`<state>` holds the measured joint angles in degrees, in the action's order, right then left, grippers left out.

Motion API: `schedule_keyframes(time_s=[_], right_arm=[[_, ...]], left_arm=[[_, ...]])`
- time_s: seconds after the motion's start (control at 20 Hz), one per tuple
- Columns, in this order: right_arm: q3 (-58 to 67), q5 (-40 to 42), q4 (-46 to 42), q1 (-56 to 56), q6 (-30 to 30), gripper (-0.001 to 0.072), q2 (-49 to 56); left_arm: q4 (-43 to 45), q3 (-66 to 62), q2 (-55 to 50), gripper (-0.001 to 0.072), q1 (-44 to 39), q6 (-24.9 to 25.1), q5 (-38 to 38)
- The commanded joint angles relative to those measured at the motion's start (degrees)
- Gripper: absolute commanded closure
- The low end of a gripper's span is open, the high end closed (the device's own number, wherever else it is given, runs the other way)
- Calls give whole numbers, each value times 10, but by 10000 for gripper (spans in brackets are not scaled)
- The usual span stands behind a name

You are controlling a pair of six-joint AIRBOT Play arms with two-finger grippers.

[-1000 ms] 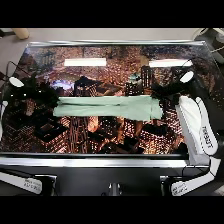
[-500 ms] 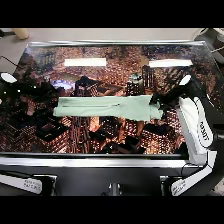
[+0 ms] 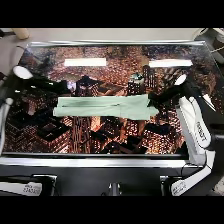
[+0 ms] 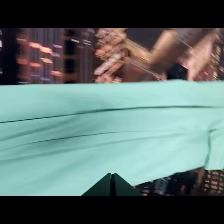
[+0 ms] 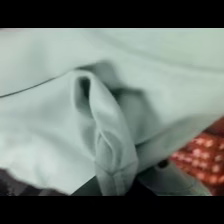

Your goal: Fold the shirts.

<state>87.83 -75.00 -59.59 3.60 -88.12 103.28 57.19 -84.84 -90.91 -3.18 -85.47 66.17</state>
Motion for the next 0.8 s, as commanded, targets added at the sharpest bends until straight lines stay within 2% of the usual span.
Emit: schedule_keyframes(time_s=[0.0, 0.15, 0.3, 0.4, 0.55, 0.65, 0.75], right_arm=[[2, -43, 38, -3, -6, 696, -84], [2, -89, 39, -3, -15, 696, -177], [2, -144, 38, -3, -23, 695, -252], [2, -151, 36, -3, -26, 695, -290], [2, -148, 44, -3, -41, 695, -307], [2, -128, 66, -10, -42, 695, -296], [2, -75, 82, -50, -42, 695, -271]], left_arm=[[-55, 8, -56, 680, -116, -10, -90], [-221, 8, -150, 680, -220, -5, -166], [-416, 8, -218, 680, -313, 61, -215], [-498, 6, -245, 680, -360, 87, -226], [-507, 2, -243, 683, -364, 121, -233], [-427, 2, -196, 683, -321, 117, -234], [-289, 2, -122, 683, -256, 59, -232]])
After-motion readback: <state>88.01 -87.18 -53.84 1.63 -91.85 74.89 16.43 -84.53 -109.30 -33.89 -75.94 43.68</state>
